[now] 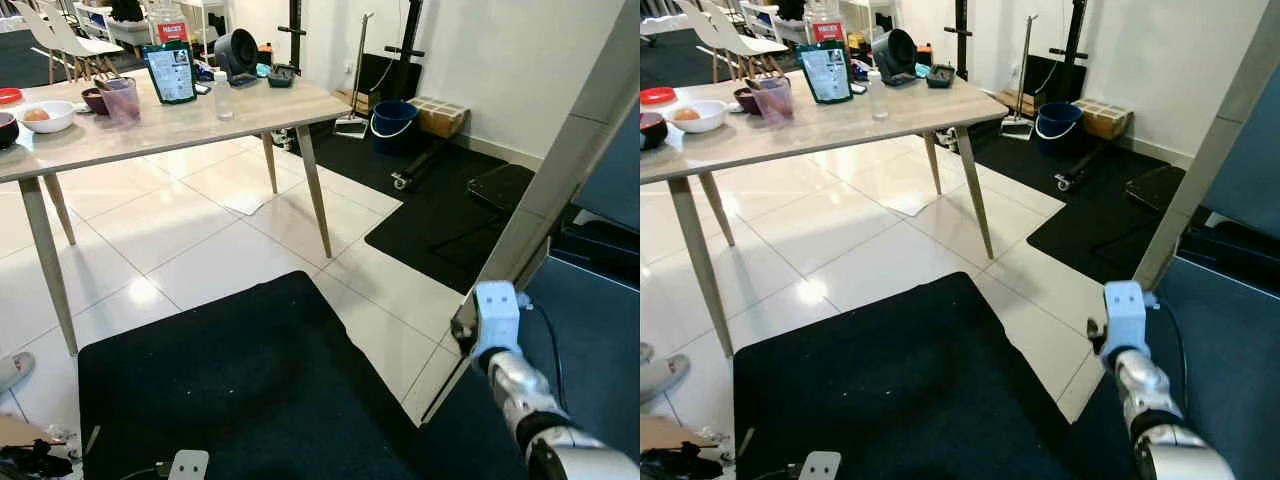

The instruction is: Restocking fridge

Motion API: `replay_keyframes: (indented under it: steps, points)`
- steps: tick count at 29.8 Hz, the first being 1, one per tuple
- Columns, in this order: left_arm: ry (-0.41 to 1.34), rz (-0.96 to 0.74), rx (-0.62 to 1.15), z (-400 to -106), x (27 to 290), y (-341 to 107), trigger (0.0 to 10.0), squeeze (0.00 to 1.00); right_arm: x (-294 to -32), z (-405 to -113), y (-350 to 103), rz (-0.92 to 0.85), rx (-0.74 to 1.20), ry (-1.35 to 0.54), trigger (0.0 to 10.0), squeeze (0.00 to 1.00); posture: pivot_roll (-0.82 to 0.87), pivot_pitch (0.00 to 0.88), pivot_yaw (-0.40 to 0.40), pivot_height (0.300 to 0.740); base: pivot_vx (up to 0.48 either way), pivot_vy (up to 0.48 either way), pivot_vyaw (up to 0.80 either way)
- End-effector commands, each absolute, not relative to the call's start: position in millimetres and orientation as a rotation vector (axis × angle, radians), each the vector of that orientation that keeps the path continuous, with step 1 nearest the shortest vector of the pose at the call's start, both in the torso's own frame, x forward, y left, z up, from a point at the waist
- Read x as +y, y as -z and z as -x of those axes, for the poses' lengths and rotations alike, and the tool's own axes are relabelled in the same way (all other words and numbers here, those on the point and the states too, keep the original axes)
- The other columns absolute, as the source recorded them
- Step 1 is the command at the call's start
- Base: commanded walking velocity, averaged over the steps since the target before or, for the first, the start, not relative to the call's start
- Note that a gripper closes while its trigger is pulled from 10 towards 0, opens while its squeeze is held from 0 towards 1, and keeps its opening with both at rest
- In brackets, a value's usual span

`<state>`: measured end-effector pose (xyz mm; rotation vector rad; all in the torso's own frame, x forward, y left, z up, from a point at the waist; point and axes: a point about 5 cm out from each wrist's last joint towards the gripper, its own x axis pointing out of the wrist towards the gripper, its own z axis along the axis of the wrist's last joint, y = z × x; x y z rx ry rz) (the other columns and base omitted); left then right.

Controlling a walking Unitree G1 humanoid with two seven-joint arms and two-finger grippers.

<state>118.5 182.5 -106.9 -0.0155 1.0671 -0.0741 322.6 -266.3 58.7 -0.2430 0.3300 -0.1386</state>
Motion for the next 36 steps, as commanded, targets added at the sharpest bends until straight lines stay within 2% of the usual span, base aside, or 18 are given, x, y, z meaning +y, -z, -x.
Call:
replay_keyframes:
  steps: [1, 3, 7, 10, 11, 13, 15, 19, 20, 22, 24, 29, 31, 32, 36]
  points:
    - [0.098, 0.004, 1.127, -103.2, 181.0, 111.8, 10.0, 0.0, -270.2, -329.8, -71.3, 0.338, 0.299, 0.162, 10.0, 0.0, -0.04, 0.004, -0.025, 0.74, 0.0, 0.0, 0.0]
    - [0.104, 0.004, 1.131, -100.1, 180.6, 112.5, 10.0, 0.0, -272.8, -337.2, -84.0, 0.437, 0.273, 0.174, 10.0, 0.0, -0.05, 0.014, -0.026, 0.74, 0.0, 0.0, 0.0]
    - [0.111, 0.003, 1.142, -95.4, 180.2, 113.5, 10.0, 0.0, -273.6, -345.3, -96.3, 0.456, 0.258, 0.157, 10.0, 0.0, -0.04, 0.026, -0.029, 0.74, 0.0, 0.0, 0.0]
    - [0.114, 0.004, 1.145, -93.4, 179.8, 114.0, 10.0, 0.0, -257.8, -350.9, -99.4, 0.271, 0.221, 0.008, 10.0, 0.0, -0.04, 0.035, -0.03, 0.74, 0.0, 0.0, 0.0]
    - [0.114, 0.004, 1.145, -93.4, 179.8, 114.0, 10.0, 0.0, -257.8, -350.9, -99.4, 0.271, 0.221, 0.008, 10.0, 0.0, -0.04, 0.035, -0.03, 0.74, 0.0, 0.0, 0.0]
    - [0.116, 0.003, 1.147, -91.9, 180.4, 114.2, 10.0, 0.0, -239.9, -352.4, -102.9, 0.04, 0.149, -0.188, 10.0, 0.0, -0.04, 0.039, -0.028, 0.74, 0.0, 0.0, 0.0]
    - [0.118, 0.001, 1.149, -90.7, 181.0, 114.3, 10.0, 0.0, -229.1, -349.9, -106.2, -0.12, 0.086, -0.351, 10.0, 0.0, -0.04, 0.039, -0.028, 0.74, 0.0, 0.0, 0.0]
    - [0.119, -0.004, 1.151, -90.0, 182.6, 114.3, 10.0, 0.0, -217.4, -338.2, -104.9, -0.241, 0.057, -0.599, 10.0, 0.0, -0.04, 0.038, -0.027, 0.74, 0.0, 0.0, 0.0]
    - [0.119, -0.004, 1.151, -90.0, 182.6, 114.3, 10.0, 0.0, -217.4, -338.2, -104.9, -0.241, 0.057, -0.599, 10.0, 0.0, -0.04, 0.038, -0.027, 0.74, 0.0, 0.0, 0.0]
    - [0.118, -0.004, 1.149, -90.8, 183.4, 114.0, 10.0, 0.0, -218.9, -328.8, -90.0, -0.131, 0.171, -0.658, 10.0, 0.0, -0.04, 0.038, -0.027, 0.74, 0.0, 0.0, 0.0]
    - [0.118, -0.004, 1.144, -92.2, 183.6, 113.6, 10.0, 0.0, -239.3, -318.0, -69.5, 0.019, 0.37, -0.607, 10.0, 0.0, -0.04, 0.035, -0.024, 0.74, 0.0, 0.0, 0.0]
    - [0.121, -0.005, 1.143, -93.3, 184.0, 113.3, 10.0, 0.0, -262.2, -305.6, -73.8, 0.036, 0.427, -0.686, 10.0, 0.0, -0.04, 0.033, -0.02, 0.74, 0.0, 0.0, 0.0]
    - [0.124, -0.009, 1.142, -93.9, 184.4, 113.2, 10.0, 0.0, -280.0, -296.1, -78.9, 0.101, 0.49, -0.728, 10.0, 0.0, -0.04, 0.03, -0.019, 0.74, 0.0, 0.0, 0.0]
    - [0.124, -0.009, 1.142, -93.9, 184.4, 113.2, 10.0, 0.0, -280.0, -296.1, -78.9, 0.101, 0.49, -0.728, 10.0, 0.0, -0.04, 0.03, -0.019, 0.74, 0.0, 0.0, 0.0]
    - [0.125, -0.013, 1.141, -95.0, 185.4, 112.8, 10.0, 0.0, -306.2, -290.5, -84.9, 0.256, 0.592, -0.64, 10.0, 0.0, -0.05, 0.028, -0.018, 0.74, 0.0, 0.0, 0.0]
